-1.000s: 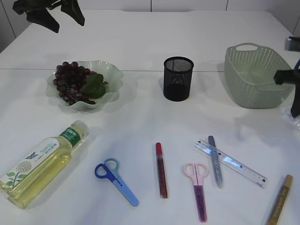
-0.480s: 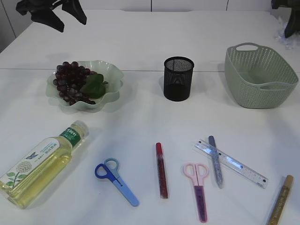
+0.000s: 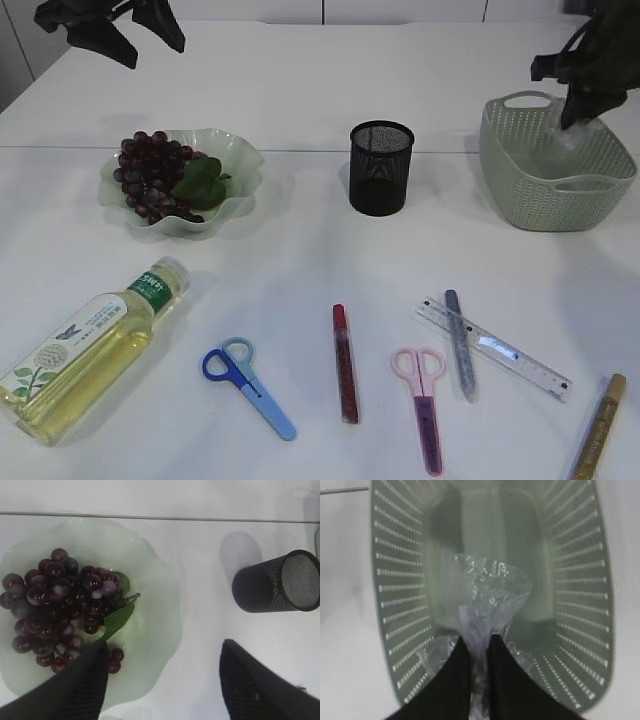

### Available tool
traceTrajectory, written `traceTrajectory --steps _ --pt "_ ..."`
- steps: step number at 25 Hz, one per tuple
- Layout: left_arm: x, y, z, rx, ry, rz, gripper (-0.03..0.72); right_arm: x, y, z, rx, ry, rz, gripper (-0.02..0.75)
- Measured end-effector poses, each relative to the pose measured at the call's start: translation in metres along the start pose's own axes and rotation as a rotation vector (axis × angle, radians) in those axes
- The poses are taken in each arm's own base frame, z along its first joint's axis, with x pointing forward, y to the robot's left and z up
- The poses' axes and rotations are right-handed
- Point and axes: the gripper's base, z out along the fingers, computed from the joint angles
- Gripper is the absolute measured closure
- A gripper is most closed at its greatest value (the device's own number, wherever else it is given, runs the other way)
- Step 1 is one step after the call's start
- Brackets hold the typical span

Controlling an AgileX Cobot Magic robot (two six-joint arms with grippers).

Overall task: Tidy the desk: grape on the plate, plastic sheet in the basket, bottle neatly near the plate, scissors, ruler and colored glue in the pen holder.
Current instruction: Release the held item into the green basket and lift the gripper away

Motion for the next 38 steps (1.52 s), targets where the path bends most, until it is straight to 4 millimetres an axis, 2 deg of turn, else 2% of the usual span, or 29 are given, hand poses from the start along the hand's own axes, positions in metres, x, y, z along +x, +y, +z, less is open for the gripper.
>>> traceTrajectory --steps 3,6,12,15,19,23,26,29,33,38 --pt "0.000 0.000 0.000 0.000 0.000 0.000 0.183 0.001 0.000 0.018 0.001 0.028 0.000 0.660" --pt "0.000 0.000 0.000 0.000 0.000 0.000 0.188 -0.002 0.000 0.027 0.000 0.004 0.002 0.579" --pt "0.000 0.000 0.000 0.000 0.000 0.002 0.190 -0.002 -0.001 0.039 0.006 0.010 -0.001 0.228" --pt "0.000 0.000 0.000 0.000 0.000 0.022 0.190 -0.001 -0.001 0.039 0.007 0.018 0.000 0.173" --pt "-0.001 -0.002 -0.006 0.002 -0.011 0.048 0.190 0.001 0.000 0.036 0.002 0.045 0.002 0.163" --pt "-0.003 -0.014 -0.040 0.013 -0.073 0.085 0.190 -0.002 0.001 0.012 -0.008 0.006 0.004 0.162" --pt "-0.001 -0.027 -0.081 0.018 -0.145 0.118 0.190 -0.005 0.001 -0.018 -0.012 -0.050 0.004 0.162" --pt "0.010 -0.033 -0.113 -0.009 -0.169 0.136 0.190 -0.006 0.004 -0.053 -0.048 -0.111 0.013 0.162" --pt "0.044 -0.026 -0.129 -0.073 -0.091 0.137 0.190 0.003 0.012 -0.084 -0.141 -0.136 0.036 0.162" --pt "0.094 -0.014 -0.131 -0.128 0.037 0.134 0.190 0.025 0.015 -0.119 -0.184 -0.136 0.047 0.162"
